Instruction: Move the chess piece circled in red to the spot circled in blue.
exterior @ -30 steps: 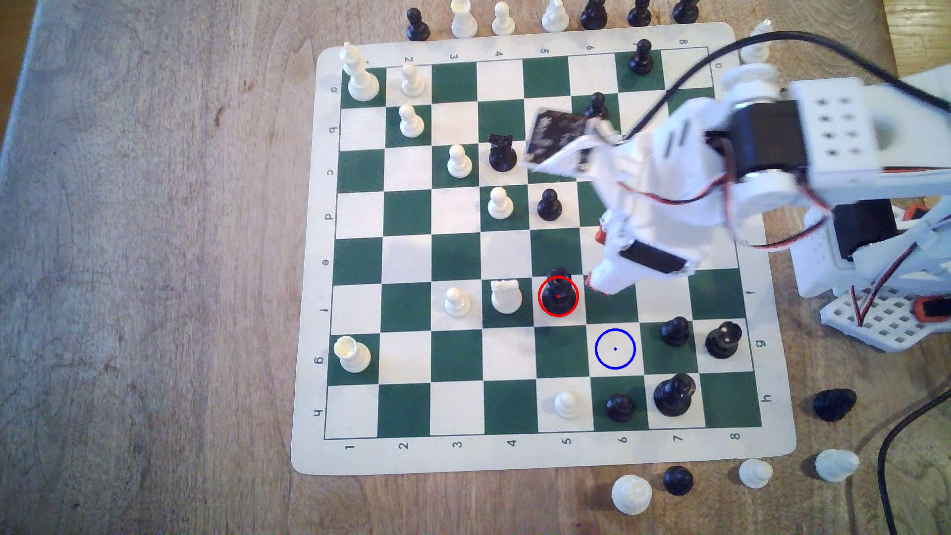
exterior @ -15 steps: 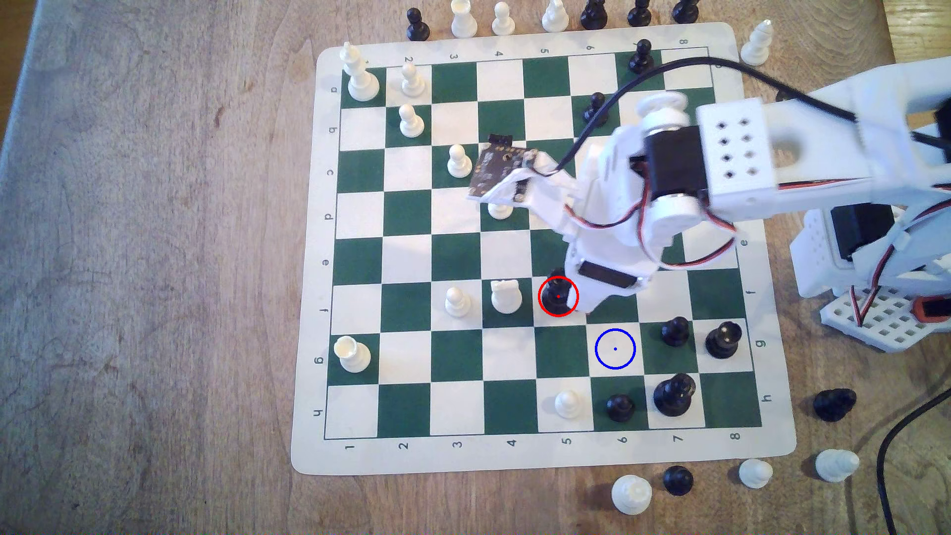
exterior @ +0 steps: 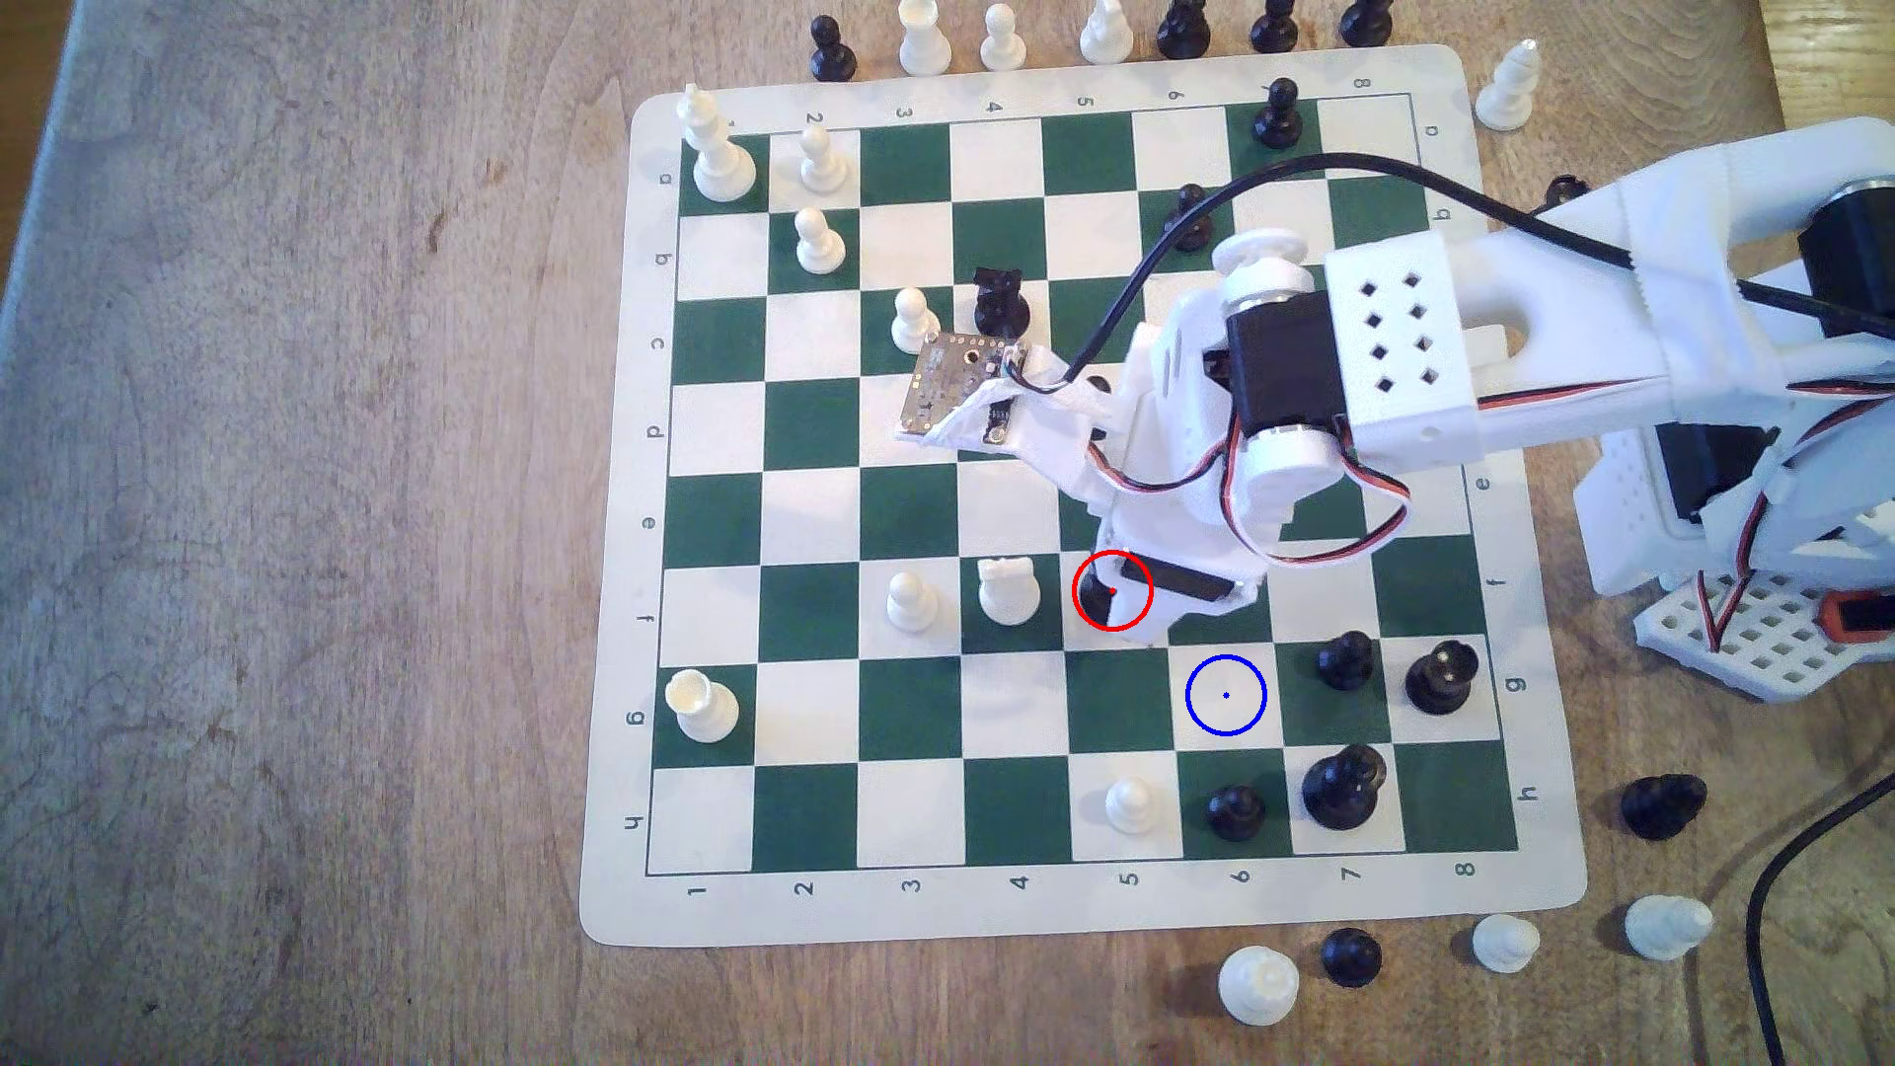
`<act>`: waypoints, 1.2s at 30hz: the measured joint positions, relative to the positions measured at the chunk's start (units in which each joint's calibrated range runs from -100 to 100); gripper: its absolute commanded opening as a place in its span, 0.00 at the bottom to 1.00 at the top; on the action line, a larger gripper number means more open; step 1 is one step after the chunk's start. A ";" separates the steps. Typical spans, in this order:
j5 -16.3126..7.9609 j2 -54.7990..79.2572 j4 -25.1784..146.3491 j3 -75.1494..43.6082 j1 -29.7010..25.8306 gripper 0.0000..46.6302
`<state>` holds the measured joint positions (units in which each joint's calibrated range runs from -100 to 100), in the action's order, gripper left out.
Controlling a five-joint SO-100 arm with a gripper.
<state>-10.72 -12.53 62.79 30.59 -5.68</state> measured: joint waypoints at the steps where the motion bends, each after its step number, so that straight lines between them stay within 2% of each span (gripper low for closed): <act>1: 0.00 0.25 -0.32 0.00 0.00 0.32; 19: 0.88 0.50 -3.82 0.00 0.07 0.28; 22: 1.07 0.50 -3.82 0.00 0.74 0.23; 24: 1.27 0.50 -4.14 0.00 1.03 0.09; 25: 1.27 0.50 -4.14 0.00 1.11 0.06; 36: 1.27 0.50 -4.14 0.00 1.03 0.01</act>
<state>-9.45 -12.02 58.65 30.59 -4.65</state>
